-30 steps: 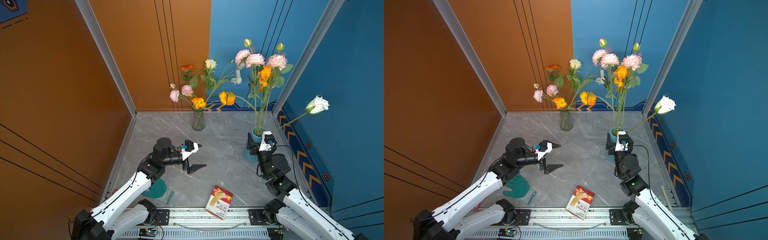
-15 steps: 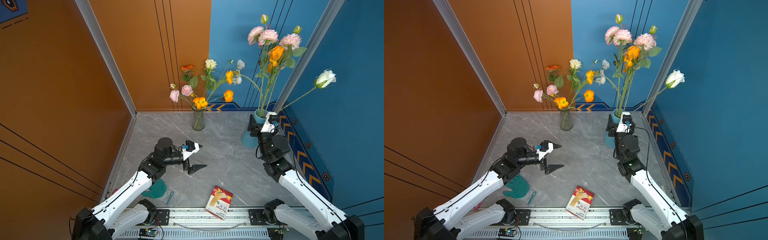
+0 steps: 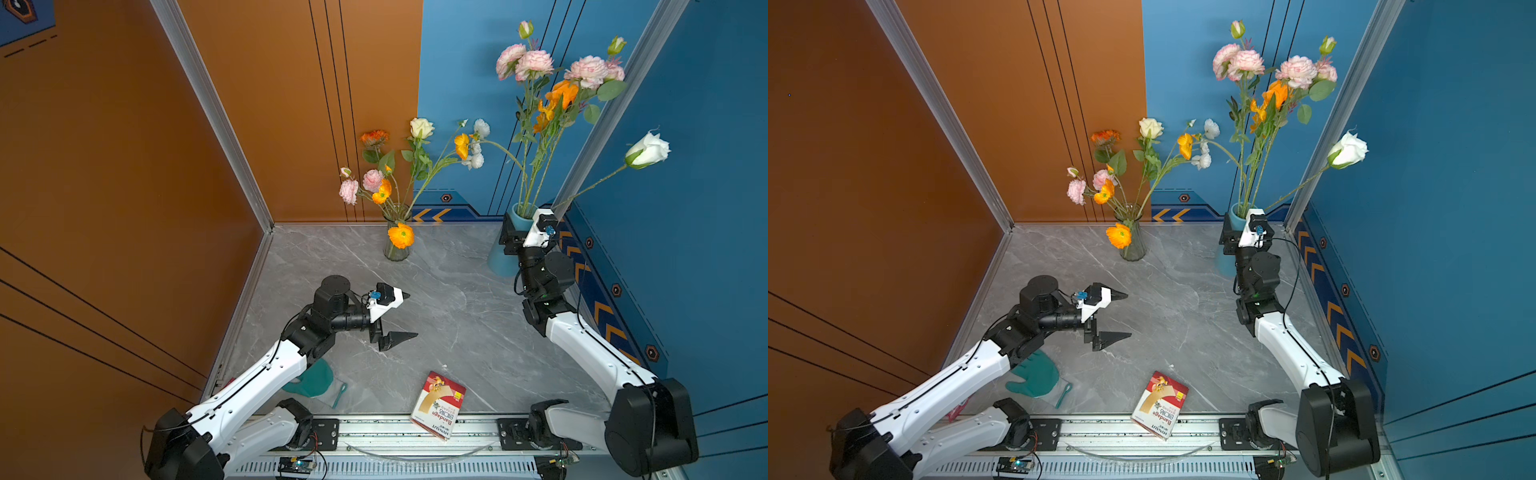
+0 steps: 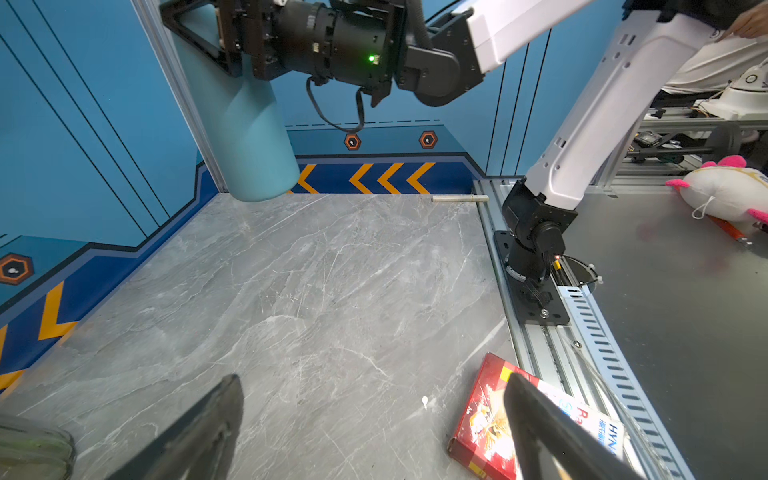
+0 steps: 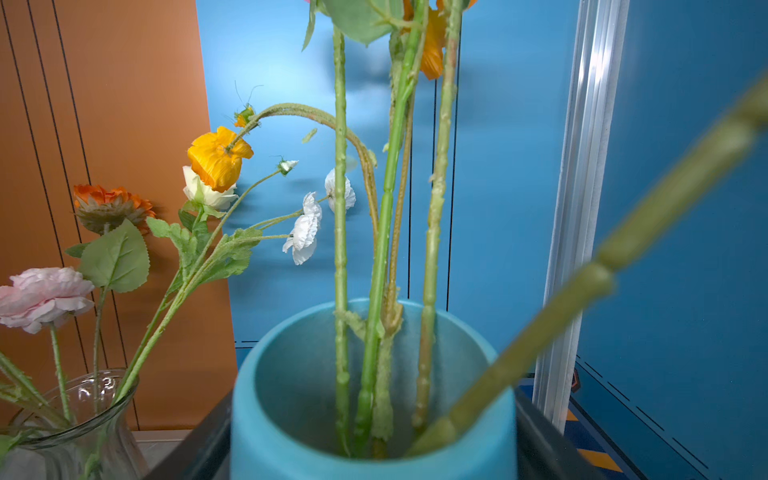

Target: Arrange the flowers into the vase

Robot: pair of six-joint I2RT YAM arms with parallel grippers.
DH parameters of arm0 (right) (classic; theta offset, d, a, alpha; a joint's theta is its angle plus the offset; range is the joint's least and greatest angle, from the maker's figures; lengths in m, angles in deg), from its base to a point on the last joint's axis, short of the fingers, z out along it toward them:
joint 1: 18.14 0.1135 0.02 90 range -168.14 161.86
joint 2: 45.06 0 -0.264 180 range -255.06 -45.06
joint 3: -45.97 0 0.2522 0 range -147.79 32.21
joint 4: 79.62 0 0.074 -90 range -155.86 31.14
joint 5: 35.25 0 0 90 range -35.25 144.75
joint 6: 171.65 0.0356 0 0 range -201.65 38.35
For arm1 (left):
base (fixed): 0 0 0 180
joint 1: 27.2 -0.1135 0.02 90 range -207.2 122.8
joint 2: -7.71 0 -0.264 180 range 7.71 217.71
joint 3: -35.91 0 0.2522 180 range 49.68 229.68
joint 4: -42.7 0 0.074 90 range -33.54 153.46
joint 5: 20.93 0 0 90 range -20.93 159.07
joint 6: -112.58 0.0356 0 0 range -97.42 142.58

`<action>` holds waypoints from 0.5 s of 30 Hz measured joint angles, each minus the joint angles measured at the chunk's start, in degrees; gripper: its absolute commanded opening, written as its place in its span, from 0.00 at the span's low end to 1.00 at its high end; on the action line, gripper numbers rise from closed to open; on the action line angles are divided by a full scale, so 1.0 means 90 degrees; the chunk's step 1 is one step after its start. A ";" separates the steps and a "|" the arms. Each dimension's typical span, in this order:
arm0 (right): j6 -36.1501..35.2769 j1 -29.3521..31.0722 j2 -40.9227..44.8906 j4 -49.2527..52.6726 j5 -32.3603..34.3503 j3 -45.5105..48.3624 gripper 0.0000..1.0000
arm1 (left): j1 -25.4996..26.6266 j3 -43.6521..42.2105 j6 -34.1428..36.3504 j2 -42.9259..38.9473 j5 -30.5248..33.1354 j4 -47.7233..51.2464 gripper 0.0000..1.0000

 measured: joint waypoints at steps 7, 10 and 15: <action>0.0155 -0.0551 -0.2035 -0.1411 -0.0542 -0.0172 0.40 | 0.1231 0.0090 -0.0015 0.0369 0.1292 -0.0085 0.98; 0.0296 -0.0651 -0.2795 -0.1574 -0.0716 -0.0440 0.39 | 0.1438 0.0090 -0.0070 0.0447 0.1749 -0.0160 0.98; 0.0372 -0.0704 -0.3592 -0.1719 -0.0937 -0.0901 0.39 | 0.1472 0.0090 -0.0189 0.0466 0.2157 -0.0199 0.98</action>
